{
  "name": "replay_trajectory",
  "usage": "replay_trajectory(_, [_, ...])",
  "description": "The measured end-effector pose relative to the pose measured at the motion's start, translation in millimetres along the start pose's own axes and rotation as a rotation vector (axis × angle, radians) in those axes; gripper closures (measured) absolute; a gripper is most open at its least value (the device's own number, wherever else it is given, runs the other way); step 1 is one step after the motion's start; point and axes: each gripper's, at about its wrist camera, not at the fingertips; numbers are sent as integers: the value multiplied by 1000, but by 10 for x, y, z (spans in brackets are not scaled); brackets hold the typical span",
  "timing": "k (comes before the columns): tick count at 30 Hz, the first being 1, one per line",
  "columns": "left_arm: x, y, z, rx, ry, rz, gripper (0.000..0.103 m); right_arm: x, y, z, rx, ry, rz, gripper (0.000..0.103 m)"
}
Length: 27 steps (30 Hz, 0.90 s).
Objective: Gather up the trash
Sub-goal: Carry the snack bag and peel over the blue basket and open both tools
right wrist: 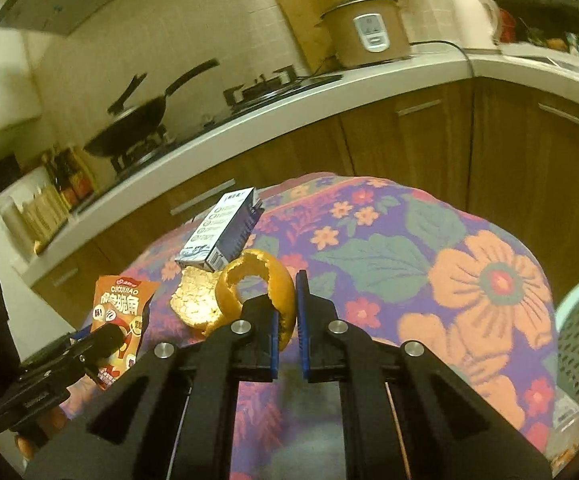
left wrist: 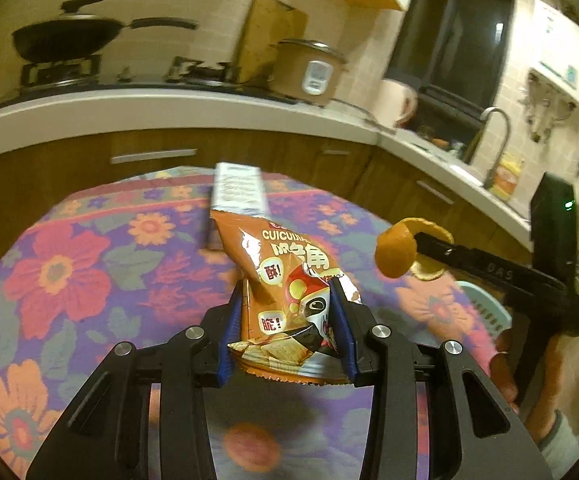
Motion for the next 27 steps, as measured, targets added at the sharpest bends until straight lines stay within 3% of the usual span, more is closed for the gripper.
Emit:
replay_trajectory(4, [63, 397, -72, -92, 10, 74, 65, -50, 237, -359, -20, 37, 43, 98])
replay_trajectory(9, [133, 943, -51, -166, 12, 141, 65, -120, 619, -925, -120, 102, 78, 98])
replay_trajectory(18, [89, 1997, 319, -288, -57, 248, 65, -300, 1476, -1674, -274, 149, 209, 98])
replay_trajectory(22, [14, 2426, 605, -320, -111, 290, 65, -434, 1843, -1792, -353, 112, 275, 98])
replay_trajectory(27, [-144, 2777, 965, -341, -196, 331, 65, -596, 2224, -1690, -416, -15, 360, 98])
Point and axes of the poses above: each gripper's, at about its wrist camera, not at the fingertips, and z roughly the way its jaws point, y to its right, x to its top, and after that the axes turned 1 degree about -x, right-handed
